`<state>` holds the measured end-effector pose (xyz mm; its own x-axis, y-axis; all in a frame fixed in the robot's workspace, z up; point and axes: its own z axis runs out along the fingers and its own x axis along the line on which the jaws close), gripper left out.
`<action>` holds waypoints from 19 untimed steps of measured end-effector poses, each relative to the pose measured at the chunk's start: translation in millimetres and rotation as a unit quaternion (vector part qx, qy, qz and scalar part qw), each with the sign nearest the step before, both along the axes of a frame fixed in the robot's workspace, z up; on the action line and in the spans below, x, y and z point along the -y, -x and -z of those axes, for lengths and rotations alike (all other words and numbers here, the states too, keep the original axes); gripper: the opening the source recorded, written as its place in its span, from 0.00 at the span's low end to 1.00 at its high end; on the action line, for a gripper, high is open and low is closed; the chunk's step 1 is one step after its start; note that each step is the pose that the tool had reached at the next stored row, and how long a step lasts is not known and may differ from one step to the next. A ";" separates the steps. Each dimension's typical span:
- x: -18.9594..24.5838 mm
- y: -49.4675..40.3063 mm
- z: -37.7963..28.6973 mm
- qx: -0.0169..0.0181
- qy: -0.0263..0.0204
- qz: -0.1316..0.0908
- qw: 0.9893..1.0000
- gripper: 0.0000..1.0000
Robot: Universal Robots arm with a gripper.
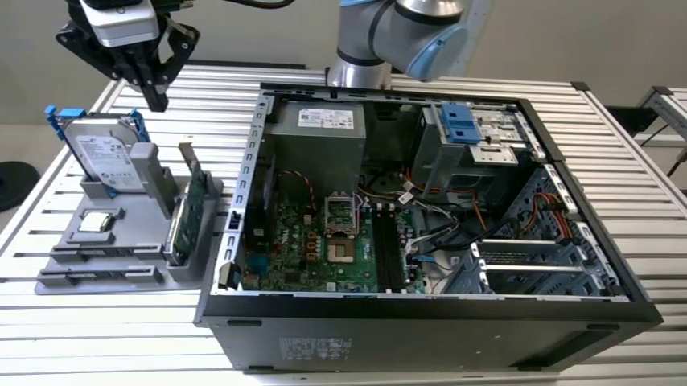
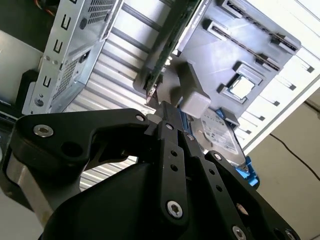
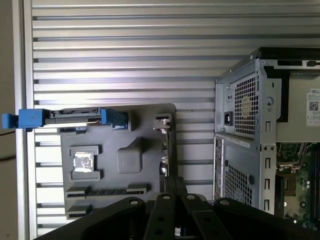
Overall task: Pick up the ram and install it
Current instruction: 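Reach for the ram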
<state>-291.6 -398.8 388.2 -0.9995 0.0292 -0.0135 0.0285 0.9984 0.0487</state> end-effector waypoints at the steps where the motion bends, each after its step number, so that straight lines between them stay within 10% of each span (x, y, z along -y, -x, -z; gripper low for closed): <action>1: 0.0 1.7 0.1 0.000 0.000 0.000 1.000 0.00; 19: 0.9 8.0 2.4 0.000 0.000 -0.002 1.000 0.00</action>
<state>-299.6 -399.7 385.7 -0.9996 0.0243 -0.0126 0.0237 0.9985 0.0488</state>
